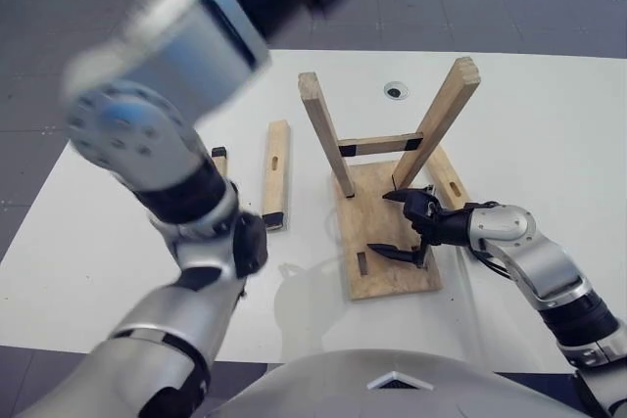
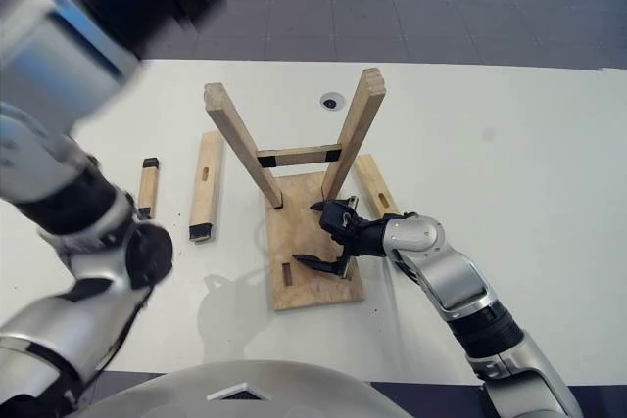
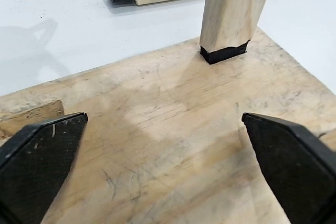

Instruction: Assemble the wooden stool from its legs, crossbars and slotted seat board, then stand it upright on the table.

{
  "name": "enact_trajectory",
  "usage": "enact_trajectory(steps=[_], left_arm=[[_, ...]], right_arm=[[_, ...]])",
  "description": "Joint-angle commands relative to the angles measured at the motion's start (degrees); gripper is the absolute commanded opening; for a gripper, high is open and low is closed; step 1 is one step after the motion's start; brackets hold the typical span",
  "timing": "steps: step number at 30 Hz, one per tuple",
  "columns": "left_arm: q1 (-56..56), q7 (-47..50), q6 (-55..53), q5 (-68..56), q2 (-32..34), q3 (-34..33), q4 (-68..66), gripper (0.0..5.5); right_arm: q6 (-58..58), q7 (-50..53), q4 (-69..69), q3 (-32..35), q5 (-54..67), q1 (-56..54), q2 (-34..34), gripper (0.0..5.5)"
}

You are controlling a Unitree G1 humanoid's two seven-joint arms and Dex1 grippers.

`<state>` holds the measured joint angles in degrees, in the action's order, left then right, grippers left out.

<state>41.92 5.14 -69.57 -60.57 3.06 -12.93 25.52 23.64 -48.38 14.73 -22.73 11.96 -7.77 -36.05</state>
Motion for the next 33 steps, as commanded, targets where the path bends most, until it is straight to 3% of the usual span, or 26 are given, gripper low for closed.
enact_trajectory(steps=[1,7,15,22,28,31,33], left_arm=[[-31.3,-3.0,-1.4,6.5,2.9,8.0,-4.9,3.35],[-19.3,-3.4,9.3,5.8,-0.4,2.2,-5.8,3.35],[-3.8,-0.5,9.8,-8.9,0.7,-1.5,-2.8,3.35],[9.6,6.8,15.7,11.7,13.0,-1.2,-16.4,3.35],[8.9,8.0,11.1,12.6,10.1,-1.5,-17.7,3.35],[15.4,4.7,16.0,13.7,11.1,-2.8,-18.1,3.35],[25.1,0.6,23.0,17.4,15.4,-3.5,-21.8,3.35]], right_arm=[[5.4,1.6,-5.0,-3.1,-5.8,2.6,-2.5,5.50],[5.5,2.3,-4.6,-4.3,-6.0,3.3,-2.1,5.50],[4.9,3.6,-5.1,-5.6,-6.8,4.5,-1.6,5.50],[6.2,4.5,-4.9,-5.9,-6.7,4.4,-1.2,5.50],[6.8,4.9,-4.7,-5.9,-6.9,4.3,-1.5,5.50],[6.9,5.3,-4.8,-6.0,-6.9,4.3,-1.1,5.50],[7.0,5.5,-4.8,-6.1,-7.0,4.1,-0.9,5.50]])
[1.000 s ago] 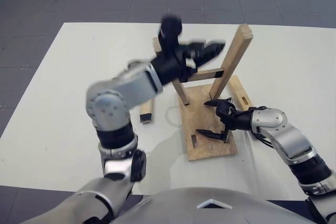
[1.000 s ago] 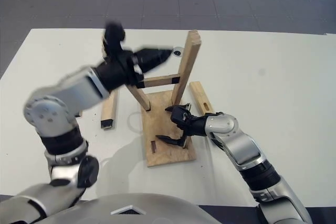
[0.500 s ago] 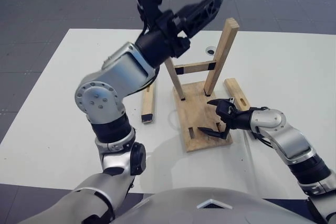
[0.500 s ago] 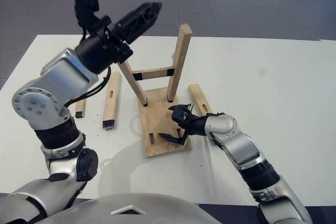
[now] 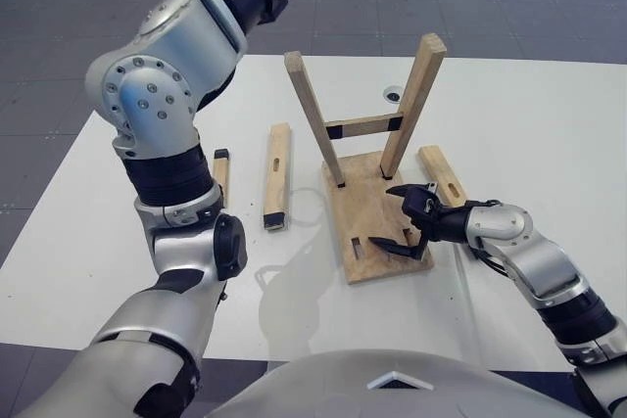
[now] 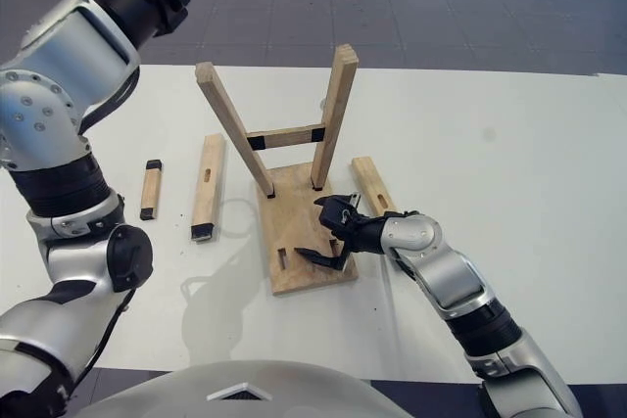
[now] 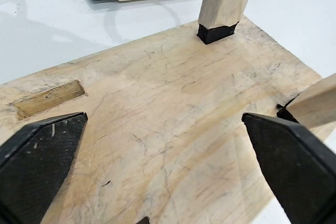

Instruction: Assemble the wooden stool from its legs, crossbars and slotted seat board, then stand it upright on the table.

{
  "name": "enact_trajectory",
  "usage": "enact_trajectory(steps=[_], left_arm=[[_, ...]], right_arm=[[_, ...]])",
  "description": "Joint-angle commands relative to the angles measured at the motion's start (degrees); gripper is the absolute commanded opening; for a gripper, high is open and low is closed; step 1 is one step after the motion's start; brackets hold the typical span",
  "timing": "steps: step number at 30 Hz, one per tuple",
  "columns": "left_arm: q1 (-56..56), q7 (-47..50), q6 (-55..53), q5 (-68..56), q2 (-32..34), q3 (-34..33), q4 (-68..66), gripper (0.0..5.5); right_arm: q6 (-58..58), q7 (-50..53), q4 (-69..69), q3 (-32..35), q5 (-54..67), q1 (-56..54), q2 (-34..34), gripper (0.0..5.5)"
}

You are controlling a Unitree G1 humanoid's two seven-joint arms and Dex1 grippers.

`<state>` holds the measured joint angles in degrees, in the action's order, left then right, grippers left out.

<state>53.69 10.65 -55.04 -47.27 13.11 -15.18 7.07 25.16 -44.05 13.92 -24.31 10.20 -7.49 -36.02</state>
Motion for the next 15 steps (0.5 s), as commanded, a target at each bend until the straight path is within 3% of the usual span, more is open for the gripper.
enact_trajectory(steps=[1,4,6,11,15], left_arm=[[16.9,-6.9,11.3,6.3,7.4,-0.8,-5.2,3.35],[16.7,-7.7,8.8,6.9,6.1,1.4,-6.3,3.35],[8.9,-7.6,3.7,5.0,2.2,3.6,-5.3,3.35],[-26.5,-5.1,-7.6,3.6,-8.1,15.1,1.3,3.35],[-31.5,-2.4,-7.6,2.5,-12.4,15.0,7.9,3.35]], right_arm=[[5.5,1.2,-4.0,-4.6,-5.2,3.7,-0.8,5.50],[5.5,1.3,-3.8,-4.7,-5.2,3.7,-1.0,5.50],[5.7,1.5,-3.6,-4.8,-5.1,3.8,-1.0,5.50],[6.0,2.0,-3.9,-4.6,-5.0,3.8,-0.9,5.50],[5.8,2.2,-4.2,-4.4,-5.1,3.8,-1.1,5.50]])
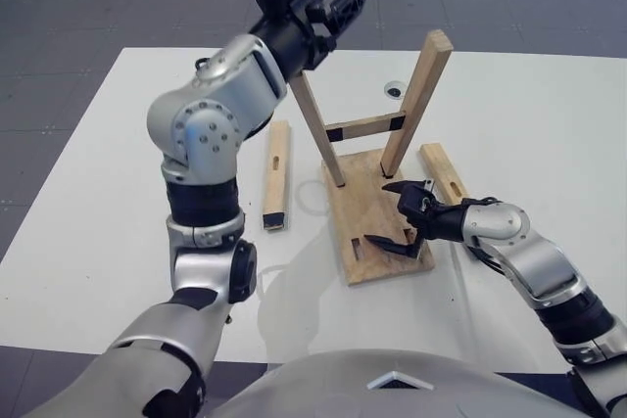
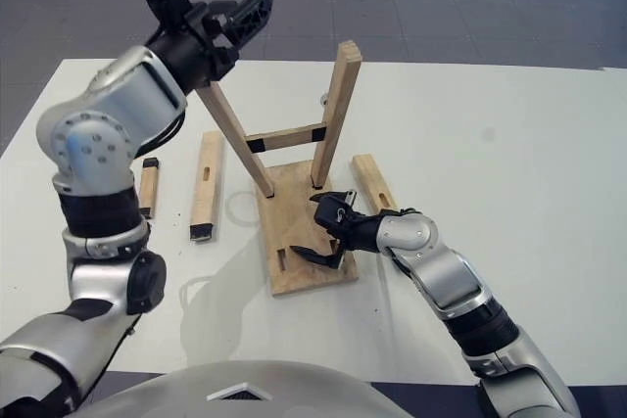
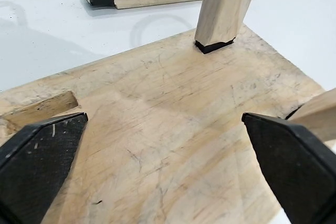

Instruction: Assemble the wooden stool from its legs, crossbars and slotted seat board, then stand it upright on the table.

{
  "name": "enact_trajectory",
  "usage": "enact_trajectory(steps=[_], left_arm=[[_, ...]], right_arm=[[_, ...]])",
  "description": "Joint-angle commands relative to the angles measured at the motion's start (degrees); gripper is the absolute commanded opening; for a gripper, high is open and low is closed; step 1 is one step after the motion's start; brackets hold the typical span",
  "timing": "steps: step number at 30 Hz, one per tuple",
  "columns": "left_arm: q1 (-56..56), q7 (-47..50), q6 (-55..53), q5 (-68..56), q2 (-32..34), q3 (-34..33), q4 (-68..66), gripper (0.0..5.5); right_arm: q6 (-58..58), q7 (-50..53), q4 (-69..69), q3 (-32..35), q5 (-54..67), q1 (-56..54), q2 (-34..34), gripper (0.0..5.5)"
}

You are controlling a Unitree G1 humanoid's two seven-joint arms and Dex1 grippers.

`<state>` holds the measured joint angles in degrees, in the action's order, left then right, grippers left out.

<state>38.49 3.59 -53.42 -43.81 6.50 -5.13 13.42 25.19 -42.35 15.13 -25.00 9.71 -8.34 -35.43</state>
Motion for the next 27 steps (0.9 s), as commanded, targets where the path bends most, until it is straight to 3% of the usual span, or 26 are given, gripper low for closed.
enact_trajectory(steps=[1,10,17,23,27], left_arm=[[-14.9,4.7,-8.0,-0.6,-5.8,3.6,1.5,3.35],[-0.6,5.3,-1.6,-2.5,-6.6,-5.4,3.0,3.35],[19.6,8.2,1.1,-10.0,0.0,-16.8,2.0,3.35],[20.3,13.6,0.4,-12.2,2.2,-19.7,4.7,3.35],[13.9,19.7,-0.3,-12.6,2.1,-20.7,10.3,3.35]], right_arm=[[5.7,0.6,-5.3,-3.8,-4.6,4.8,-1.6,5.50],[6.6,1.0,-4.7,-4.0,-4.5,5.4,-1.7,5.50],[12.8,7.5,-24.2,3.2,0.8,-6.3,11.9,5.50],[8.4,15.9,-36.3,8.4,-0.4,-13.5,18.9,5.50],[6.3,21.4,-40.7,11.1,-2.0,-15.6,22.4,5.50]])
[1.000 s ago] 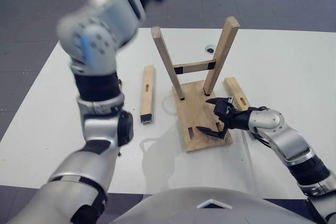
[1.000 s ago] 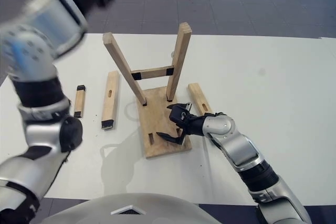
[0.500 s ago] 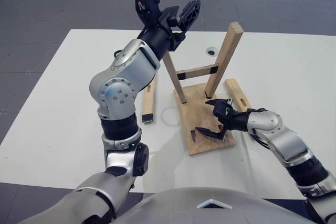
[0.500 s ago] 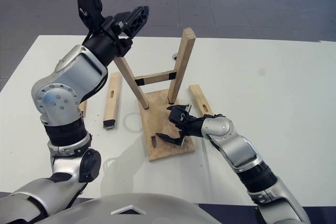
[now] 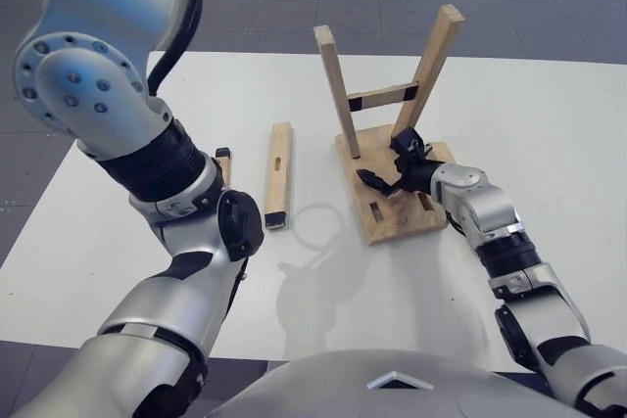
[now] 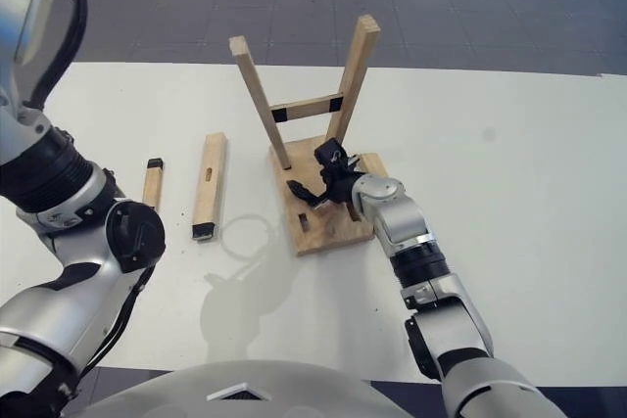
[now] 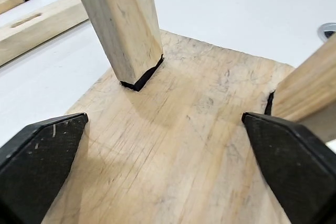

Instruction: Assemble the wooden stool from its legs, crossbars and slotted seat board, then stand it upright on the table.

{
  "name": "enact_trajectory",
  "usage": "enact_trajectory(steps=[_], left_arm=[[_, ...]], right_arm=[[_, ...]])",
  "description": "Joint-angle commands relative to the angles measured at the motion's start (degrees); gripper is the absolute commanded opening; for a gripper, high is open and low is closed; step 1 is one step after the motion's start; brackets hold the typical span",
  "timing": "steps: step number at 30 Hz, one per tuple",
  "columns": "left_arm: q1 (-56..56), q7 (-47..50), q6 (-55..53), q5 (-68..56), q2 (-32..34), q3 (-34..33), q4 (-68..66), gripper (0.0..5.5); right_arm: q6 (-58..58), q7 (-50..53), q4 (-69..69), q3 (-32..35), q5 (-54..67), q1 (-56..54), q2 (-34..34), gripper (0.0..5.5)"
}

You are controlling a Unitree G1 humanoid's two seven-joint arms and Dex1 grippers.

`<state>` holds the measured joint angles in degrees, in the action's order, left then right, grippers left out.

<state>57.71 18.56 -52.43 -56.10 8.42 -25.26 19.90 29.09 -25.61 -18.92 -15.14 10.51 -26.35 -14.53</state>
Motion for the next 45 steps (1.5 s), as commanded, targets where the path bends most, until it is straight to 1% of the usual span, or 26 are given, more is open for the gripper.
enact_trajectory(steps=[1,3,5,8,10,12,13,15,18,24,27,31,35,41,45], left_arm=[[-7.3,5.6,-1.4,0.4,0.4,-0.3,5.1,3.35],[-12.1,6.4,-2.1,2.5,1.4,1.1,7.4,3.35],[-18.0,5.7,-2.9,5.2,3.3,2.8,9.2,3.35],[-28.7,5.0,-3.2,11.8,6.6,5.2,10.9,3.35],[-37.0,4.2,-3.2,16.1,8.4,7.2,12.6,3.35],[-43.5,3.2,-3.2,19.0,8.8,8.6,13.4,3.35],[-46.4,2.8,-3.4,19.5,8.0,8.6,12.8,3.35],[-50.9,1.3,-3.2,21.1,7.7,9.0,10.9,3.35],[-55.8,-3.7,-2.2,23.6,9.1,10.4,6.4,3.35],[-58.9,-10.9,2.8,28.5,10.5,9.2,-5.2,3.35],[-59.4,-13.7,6.2,30.4,9.7,9.2,-11.7,3.35],[-60.0,-17.3,8.0,30.8,8.5,10.3,-16.3,3.35],[-60.4,-18.5,9.5,31.9,8.2,10.7,-17.0,3.35],[-56.5,-17.1,8.0,33.2,8.8,10.4,-10.4,3.35],[-54.6,-16.6,6.1,33.0,7.5,10.3,-8.4,3.35]], right_arm=[[2.2,5.7,-7.2,1.8,-3.0,2.0,2.3,5.50],[2.5,7.0,-6.5,2.6,-3.2,1.7,3.9,5.50],[3.6,6.8,-2.5,1.8,-3.6,2.1,4.3,5.50],[7.6,4.8,8.6,1.5,-1.9,2.2,3.9,5.50],[13.1,4.6,18.8,4.4,1.5,0.8,4.2,5.50],[19.1,5.0,27.5,7.6,4.8,-0.8,4.8,5.50],[22.2,5.8,31.6,9.5,6.7,-1.8,5.3,5.50],[27.4,7.7,37.7,12.4,9.4,-3.1,6.2,5.50],[32.5,9.9,43.6,14.4,11.2,-3.0,6.5,5.50],[36.9,12.5,48.5,14.8,12.4,-0.4,7.5,5.50],[37.6,13.4,49.3,14.7,12.9,-0.1,8.2,5.50],[38.3,14.2,49.8,14.5,13.4,-0.4,8.9,5.50],[38.5,14.2,49.7,14.1,13.4,-0.1,8.7,5.50],[38.8,14.5,50.0,13.7,13.6,0.7,8.4,5.50],[38.4,15.0,49.8,13.5,13.6,0.7,8.8,5.50]])
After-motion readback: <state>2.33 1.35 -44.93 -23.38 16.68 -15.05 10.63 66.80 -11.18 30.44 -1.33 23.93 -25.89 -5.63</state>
